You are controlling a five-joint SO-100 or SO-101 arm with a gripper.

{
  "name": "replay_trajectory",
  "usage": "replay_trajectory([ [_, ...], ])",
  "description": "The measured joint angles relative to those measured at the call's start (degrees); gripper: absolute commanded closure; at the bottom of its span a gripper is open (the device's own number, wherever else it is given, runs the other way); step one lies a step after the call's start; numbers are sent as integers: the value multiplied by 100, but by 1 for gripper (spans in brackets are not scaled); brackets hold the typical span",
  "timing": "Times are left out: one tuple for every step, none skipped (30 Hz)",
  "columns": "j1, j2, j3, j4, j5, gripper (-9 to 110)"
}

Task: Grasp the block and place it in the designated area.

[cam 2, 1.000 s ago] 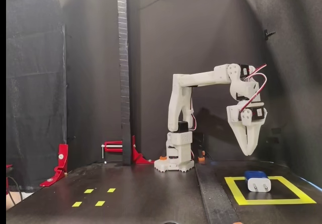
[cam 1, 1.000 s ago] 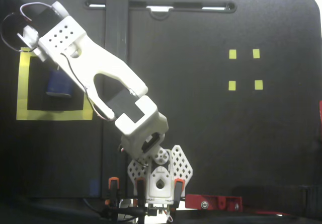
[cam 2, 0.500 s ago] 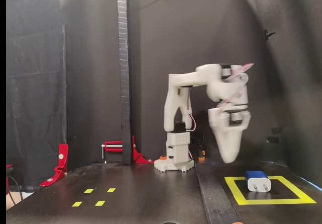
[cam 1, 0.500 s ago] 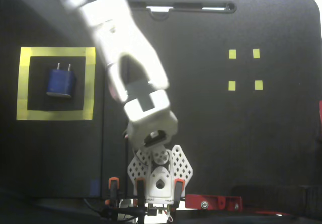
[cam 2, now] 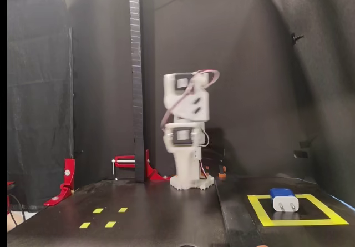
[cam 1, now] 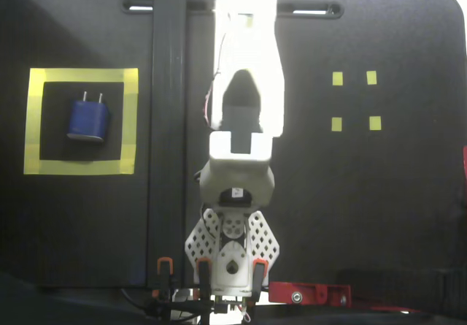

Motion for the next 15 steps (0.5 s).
replay_trajectory([
  [53, 0, 0, 0, -18, 102],
  [88, 0, 0, 9, -44, 102],
  [123, 0, 0, 9, -79, 102],
  [132, 0, 0, 9, -105, 102],
  [132, 0, 0, 0, -114, 102],
  [132, 0, 0, -44, -123, 102],
  [132, 9, 9, -105, -158, 102],
  [149, 44, 70, -220, -176, 102],
  [176, 123, 158, -352, -202, 102],
  [211, 246, 272, -501, -237, 102],
  [237, 422, 413, -668, -264, 102],
  [237, 615, 598, -870, -299, 102],
  [237, 826, 800, -1081, -325, 102],
  [246, 1037, 993, -1327, -343, 102],
  [264, 1283, 1222, -1556, -369, 102],
])
